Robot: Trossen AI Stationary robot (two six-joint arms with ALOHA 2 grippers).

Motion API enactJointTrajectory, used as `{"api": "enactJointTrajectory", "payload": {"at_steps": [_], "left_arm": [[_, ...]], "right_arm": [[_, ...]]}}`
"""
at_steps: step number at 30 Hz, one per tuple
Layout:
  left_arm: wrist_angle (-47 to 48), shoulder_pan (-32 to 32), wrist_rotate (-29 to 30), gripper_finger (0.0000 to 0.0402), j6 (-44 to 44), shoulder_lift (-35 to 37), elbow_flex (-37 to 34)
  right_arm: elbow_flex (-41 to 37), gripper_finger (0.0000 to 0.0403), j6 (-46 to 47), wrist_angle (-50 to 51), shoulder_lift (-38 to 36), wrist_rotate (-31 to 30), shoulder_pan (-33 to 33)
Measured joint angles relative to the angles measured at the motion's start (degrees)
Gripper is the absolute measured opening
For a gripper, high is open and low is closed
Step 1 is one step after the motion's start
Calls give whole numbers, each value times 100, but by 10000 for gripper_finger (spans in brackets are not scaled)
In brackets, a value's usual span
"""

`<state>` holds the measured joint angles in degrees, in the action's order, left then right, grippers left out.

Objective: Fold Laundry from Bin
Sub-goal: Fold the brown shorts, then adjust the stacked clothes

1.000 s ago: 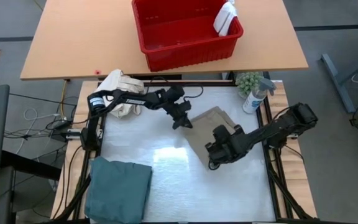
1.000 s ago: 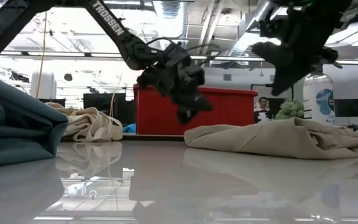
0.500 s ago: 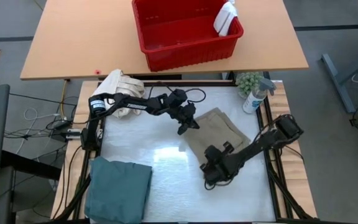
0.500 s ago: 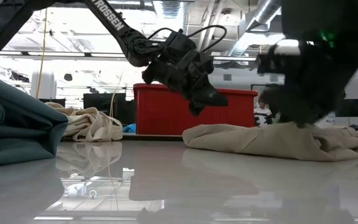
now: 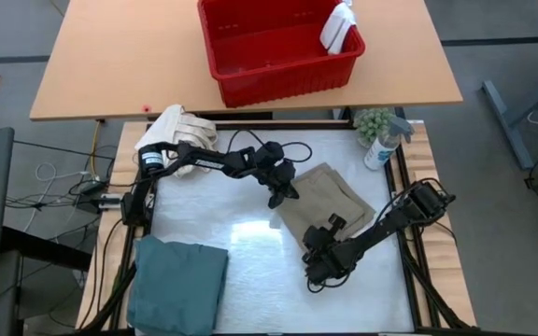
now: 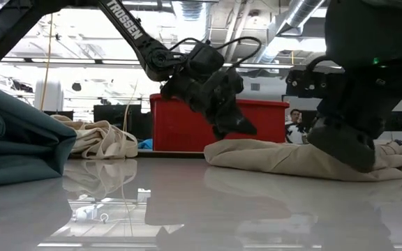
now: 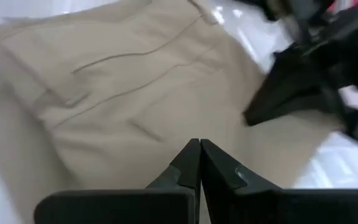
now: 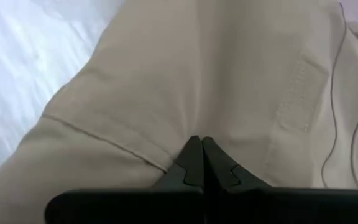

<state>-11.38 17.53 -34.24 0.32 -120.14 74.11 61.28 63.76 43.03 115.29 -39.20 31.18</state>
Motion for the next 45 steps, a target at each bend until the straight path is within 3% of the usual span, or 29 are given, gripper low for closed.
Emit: {"api": "enactJointTrajectory", "payload": {"at_steps": [5, 10, 15, 20, 26, 30, 34, 38, 45], "left_arm": [[120, -47, 711, 0, -425, -1, -2], [78, -47, 1005, 0, -495, -114, 9], [143, 74, 689, 0, 102, -91, -2], [314, 207, 211, 0, 744, 577, 25], [1542, 210, -161, 0, 1464, 1994, 31], [2740, 88, -869, 0, 2018, 3345, 37], [3748, -250, -812, 0, 2285, 4791, 35], [4175, -556, -113, 0, 3192, 6216, 35], [4384, -1110, 1719, 0, 4493, 8233, 31]], "right_arm": [[63, 13, -990, 88, -63, 142, -13], [525, 13, -1890, 618, -33, 305, -22], [1569, 13, -1541, 2382, 13, 61, -19], [2441, 13, -962, 3633, -8, -426, 2], [3484, 35, 382, 4492, -49, -589, 159], [4351, 41, 38, 4377, -49, -657, 362], [5147, 26, -653, 3996, -50, -659, 408], [5622, 14, -1731, 3471, -71, -315, 276], [5707, 14, -3868, 1913, -69, 1500, -218]]}}
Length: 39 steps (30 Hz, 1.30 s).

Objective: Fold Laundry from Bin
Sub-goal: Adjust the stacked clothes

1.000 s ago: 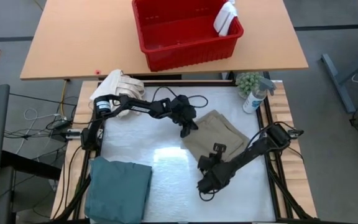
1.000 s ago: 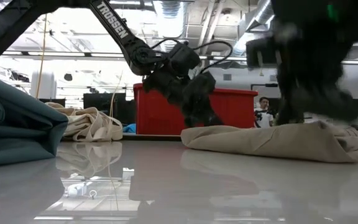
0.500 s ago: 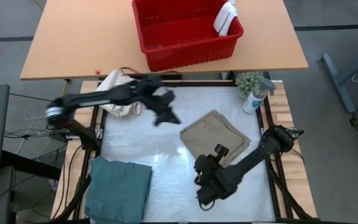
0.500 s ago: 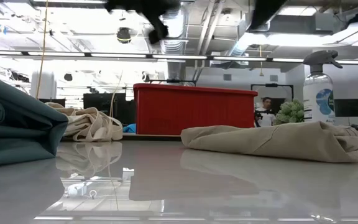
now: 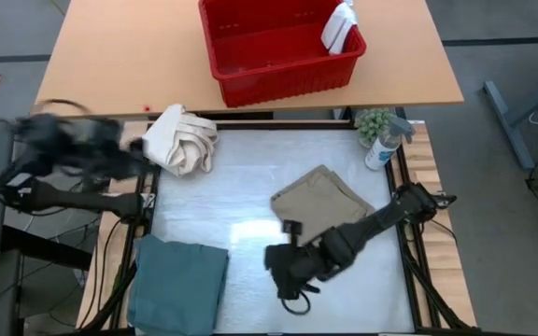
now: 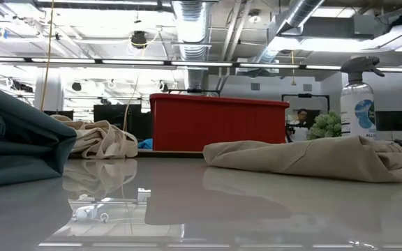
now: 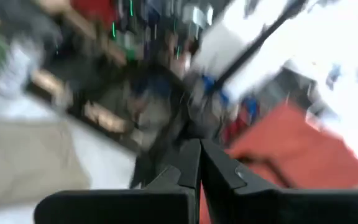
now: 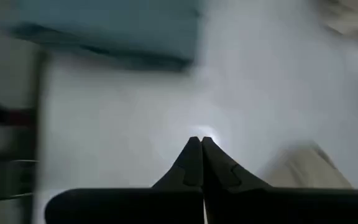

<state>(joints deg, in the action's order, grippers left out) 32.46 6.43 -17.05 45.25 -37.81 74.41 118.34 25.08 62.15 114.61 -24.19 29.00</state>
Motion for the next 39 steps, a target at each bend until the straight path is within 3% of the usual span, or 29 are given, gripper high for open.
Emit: {"api": "enactJointTrajectory", "payload": {"at_steps": [4, 8, 16, 22, 27, 31, 39], "left_arm": [[2, -17, 983, 0, 151, 867, 3], [3, -13, 1517, 0, 80, 1480, -2], [60, -11, 1463, 0, 3, 1767, -5], [708, -11, 1469, 0, -228, 1749, -7], [1153, -11, 1643, 0, -390, 1749, -7], [1213, -11, 1626, 0, -387, 1752, -7], [1463, -11, 1591, 0, -513, 1751, -5]], "right_arm": [[-89, 14, -748, -1785, 0, 1078, -408], [-234, 14, -911, -3454, 93, 1632, -705], [-141, 14, -673, -5796, 1217, 1814, -875], [609, 14, -240, -6369, 2400, 1853, -874], [1680, 14, -155, -6534, 3366, 2147, -847], [1488, 14, 242, -7228, 3657, 2316, -843], [1502, 14, 586, -6817, 3914, 2510, -840]]}}
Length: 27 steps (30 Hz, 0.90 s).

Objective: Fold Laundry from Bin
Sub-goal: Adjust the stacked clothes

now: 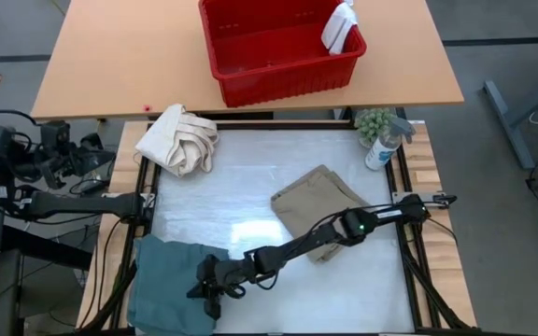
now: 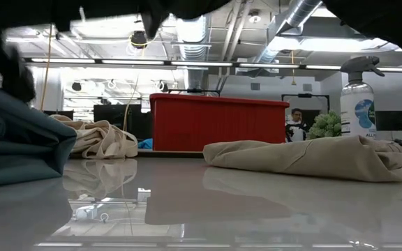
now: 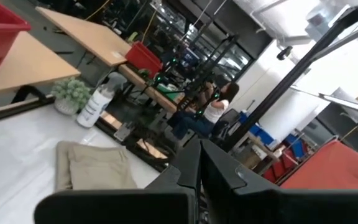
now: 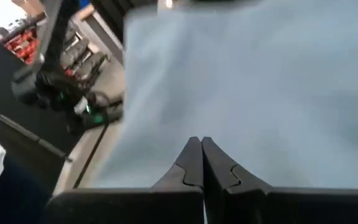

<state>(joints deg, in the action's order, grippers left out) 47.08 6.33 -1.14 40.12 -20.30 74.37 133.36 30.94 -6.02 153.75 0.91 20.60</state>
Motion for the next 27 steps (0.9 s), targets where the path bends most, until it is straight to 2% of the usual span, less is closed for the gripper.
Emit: {"api": "enactJointTrajectory", "payload": {"at_steps": [8, 15, 18, 24, 27], "left_arm": [[65, 0, 25, 0, -104, 0, 0], [81, 0, 16, 0, -101, 0, 0], [224, 0, 18, 0, -58, -1, 0], [435, 0, 40, 0, -188, -41, 0], [453, 2, 211, 0, -223, -39, 0]], "right_arm": [[2, 14, 549, 1302, 200, 64, -16], [60, 14, 1315, 2127, 154, -188, -133], [190, 14, 1539, 2780, 131, -473, -206], [135, 14, 841, 2866, -130, -643, -328], [127, 18, 437, 2958, -361, -968, -350]]}}
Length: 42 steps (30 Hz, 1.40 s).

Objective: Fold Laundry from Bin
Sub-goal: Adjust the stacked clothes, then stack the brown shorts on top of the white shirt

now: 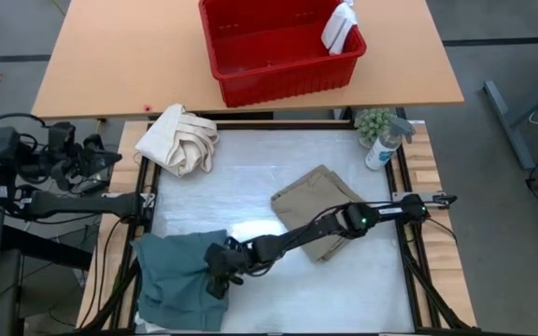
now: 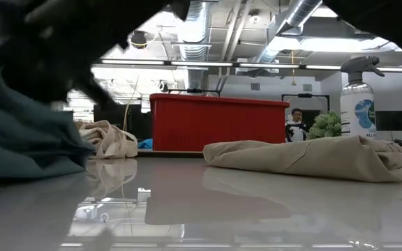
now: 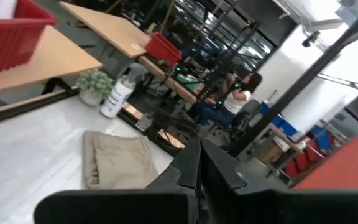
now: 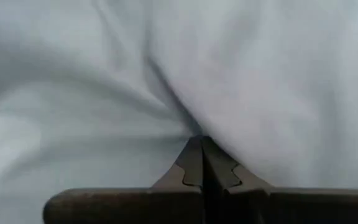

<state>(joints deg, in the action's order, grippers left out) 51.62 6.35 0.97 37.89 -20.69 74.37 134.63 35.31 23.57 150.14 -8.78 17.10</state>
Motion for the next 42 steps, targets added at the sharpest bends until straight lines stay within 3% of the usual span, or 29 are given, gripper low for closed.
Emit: {"api": "enactJointTrajectory", "payload": {"at_steps": [7, 12, 15, 19, 20, 24, 26, 29, 33, 37, 42], "left_arm": [[-431, -1, -281, 0, -109, -176, 0], [-1087, 0, -653, 0, -297, -782, -62], [-1164, 0, -662, 0, -418, -1391, -152], [-1155, 0, -1164, 14, -1007, -2381, -193], [-1184, 0, -1316, 23, -1153, -2627, -195], [-1295, -18, -1615, 78, -1624, -3597, -197], [-1311, -22, -1725, 111, -1854, -4004, -199], [-1442, -31, -1722, 155, -2067, -4577, -195], [-1640, 104, -1584, 191, -2562, -5308, -195], [-1931, 408, -2097, 218, -2623, -6039, -195], [-2572, 837, -2807, 243, -2405, -6940, -194]], "right_arm": [[13, 31, -997, -36, -1062, -116, -92], [28, 28, -795, 2063, -2098, -1345, 134], [24, 20, 388, 4025, -2550, -2086, 315], [17, 25, 3692, 6645, -2936, -2506, 626], [-68, 32, 4323, 6677, -3009, -2524, 708], [-672, 83, 4873, 6251, -3395, -2355, 976], [-803, 115, 5569, 6683, -3440, -2238, 1138], [-1258, 164, 6202, 6586, -3473, -2288, 1330], [-1973, 216, 7432, 6652, -3453, -1789, 1620], [-2797, 245, 8880, 6488, -3449, -1352, 1851], [-3424, 254, 9085, 5967, -3448, -673, 1747]]}}
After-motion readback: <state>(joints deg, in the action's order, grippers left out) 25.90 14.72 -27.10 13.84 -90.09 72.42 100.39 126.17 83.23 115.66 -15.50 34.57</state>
